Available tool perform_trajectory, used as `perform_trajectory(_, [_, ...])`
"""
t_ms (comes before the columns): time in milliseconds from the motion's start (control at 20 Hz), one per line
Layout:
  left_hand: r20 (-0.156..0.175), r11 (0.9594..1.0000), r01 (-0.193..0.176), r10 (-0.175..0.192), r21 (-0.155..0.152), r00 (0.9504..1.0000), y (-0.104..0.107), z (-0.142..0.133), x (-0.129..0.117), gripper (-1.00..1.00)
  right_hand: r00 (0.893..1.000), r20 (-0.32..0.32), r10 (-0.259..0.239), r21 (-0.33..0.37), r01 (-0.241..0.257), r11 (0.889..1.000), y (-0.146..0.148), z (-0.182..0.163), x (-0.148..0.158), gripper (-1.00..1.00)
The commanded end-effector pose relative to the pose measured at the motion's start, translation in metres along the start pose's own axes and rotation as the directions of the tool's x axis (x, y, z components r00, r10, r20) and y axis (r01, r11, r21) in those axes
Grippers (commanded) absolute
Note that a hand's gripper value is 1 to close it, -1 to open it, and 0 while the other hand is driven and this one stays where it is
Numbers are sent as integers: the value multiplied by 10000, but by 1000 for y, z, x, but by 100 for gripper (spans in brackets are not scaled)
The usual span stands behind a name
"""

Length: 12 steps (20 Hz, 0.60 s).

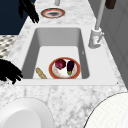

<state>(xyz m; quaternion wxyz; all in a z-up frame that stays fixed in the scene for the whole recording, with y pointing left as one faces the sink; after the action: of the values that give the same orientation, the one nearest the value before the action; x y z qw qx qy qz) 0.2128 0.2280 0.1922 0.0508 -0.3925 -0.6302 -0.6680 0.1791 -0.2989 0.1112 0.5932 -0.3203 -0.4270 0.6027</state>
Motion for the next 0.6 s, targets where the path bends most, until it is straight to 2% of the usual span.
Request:
perform_trajectory(0, [-103,9995,-318,317,-81,9994,16,-7,-23,-100,10000,0,0,0,0,10000,0,0,0,0])
perform_trajectory(450, [-206,9986,-476,472,-220,9987,41,-35,-78,-100,10000,-10,-26,-19,26,10000,0,0,0,0])
perform_trajectory(550, [-254,9994,-310,306,-179,9992,44,-41,-89,-100,10000,-12,-29,-21,29,10000,0,0,0,0])
